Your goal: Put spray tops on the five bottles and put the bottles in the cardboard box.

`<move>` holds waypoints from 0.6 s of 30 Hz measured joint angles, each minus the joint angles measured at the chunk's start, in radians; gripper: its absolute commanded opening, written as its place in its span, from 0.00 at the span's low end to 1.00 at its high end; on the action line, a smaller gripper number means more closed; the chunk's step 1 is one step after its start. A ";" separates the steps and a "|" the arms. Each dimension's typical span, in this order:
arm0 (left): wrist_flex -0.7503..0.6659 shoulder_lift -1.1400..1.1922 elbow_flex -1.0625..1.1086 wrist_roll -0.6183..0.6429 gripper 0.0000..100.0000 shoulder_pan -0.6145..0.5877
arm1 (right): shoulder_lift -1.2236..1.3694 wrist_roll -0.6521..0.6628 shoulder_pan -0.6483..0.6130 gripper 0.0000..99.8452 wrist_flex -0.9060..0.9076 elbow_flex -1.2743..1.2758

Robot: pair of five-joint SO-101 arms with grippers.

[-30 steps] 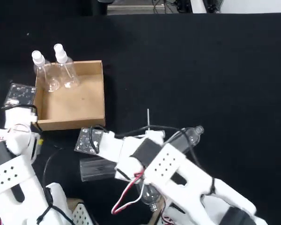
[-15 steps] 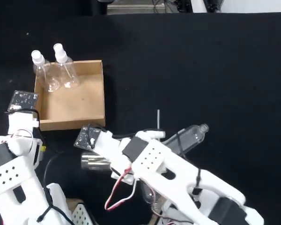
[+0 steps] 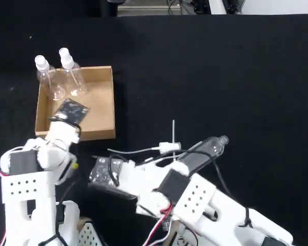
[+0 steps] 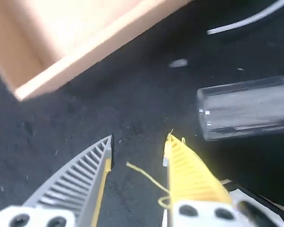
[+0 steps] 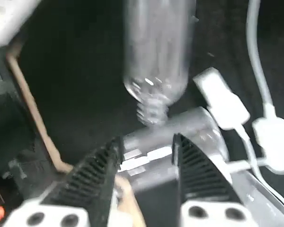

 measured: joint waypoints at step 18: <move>0.000 0.000 0.025 0.000 0.17 -0.009 | 0.226 0.224 0.488 0.14 -0.146 0.101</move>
